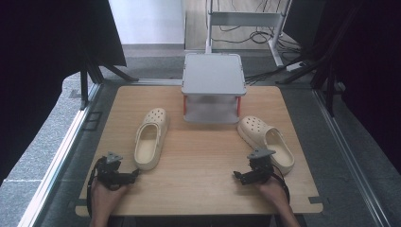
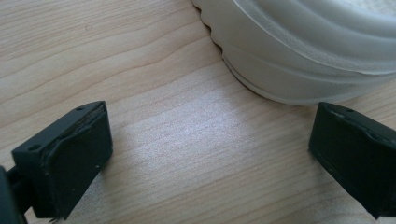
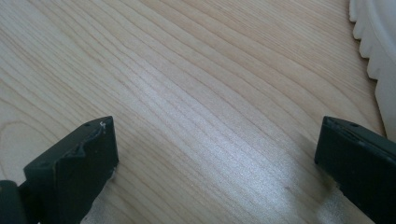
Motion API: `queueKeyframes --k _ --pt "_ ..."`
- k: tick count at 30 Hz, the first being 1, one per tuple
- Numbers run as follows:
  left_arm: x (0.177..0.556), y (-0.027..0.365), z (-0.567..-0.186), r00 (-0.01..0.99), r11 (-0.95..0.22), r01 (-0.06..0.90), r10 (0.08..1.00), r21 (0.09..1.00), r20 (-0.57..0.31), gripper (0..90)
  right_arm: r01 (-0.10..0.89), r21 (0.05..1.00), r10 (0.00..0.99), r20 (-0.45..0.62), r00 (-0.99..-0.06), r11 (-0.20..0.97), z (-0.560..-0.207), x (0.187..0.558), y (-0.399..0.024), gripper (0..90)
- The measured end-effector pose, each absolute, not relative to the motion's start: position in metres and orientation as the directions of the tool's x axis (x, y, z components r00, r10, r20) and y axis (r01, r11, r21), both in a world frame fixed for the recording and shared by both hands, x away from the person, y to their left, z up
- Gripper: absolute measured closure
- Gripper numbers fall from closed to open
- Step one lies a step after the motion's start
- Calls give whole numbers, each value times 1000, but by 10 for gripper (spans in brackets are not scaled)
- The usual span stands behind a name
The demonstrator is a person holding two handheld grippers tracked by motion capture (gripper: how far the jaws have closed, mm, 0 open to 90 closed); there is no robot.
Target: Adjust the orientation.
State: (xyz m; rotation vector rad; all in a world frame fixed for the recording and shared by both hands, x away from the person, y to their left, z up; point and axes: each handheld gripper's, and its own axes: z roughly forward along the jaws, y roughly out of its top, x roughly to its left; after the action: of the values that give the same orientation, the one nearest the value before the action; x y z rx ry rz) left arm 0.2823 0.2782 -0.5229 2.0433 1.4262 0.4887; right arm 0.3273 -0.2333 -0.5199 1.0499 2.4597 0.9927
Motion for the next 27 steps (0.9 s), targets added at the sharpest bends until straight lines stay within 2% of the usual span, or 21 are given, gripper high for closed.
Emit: queueKeyframes --k 27 --pt "282 278 -523 357 -248 715 934 653 -36 0 497 698 659 47 -750 516 -493 336 -217 5"
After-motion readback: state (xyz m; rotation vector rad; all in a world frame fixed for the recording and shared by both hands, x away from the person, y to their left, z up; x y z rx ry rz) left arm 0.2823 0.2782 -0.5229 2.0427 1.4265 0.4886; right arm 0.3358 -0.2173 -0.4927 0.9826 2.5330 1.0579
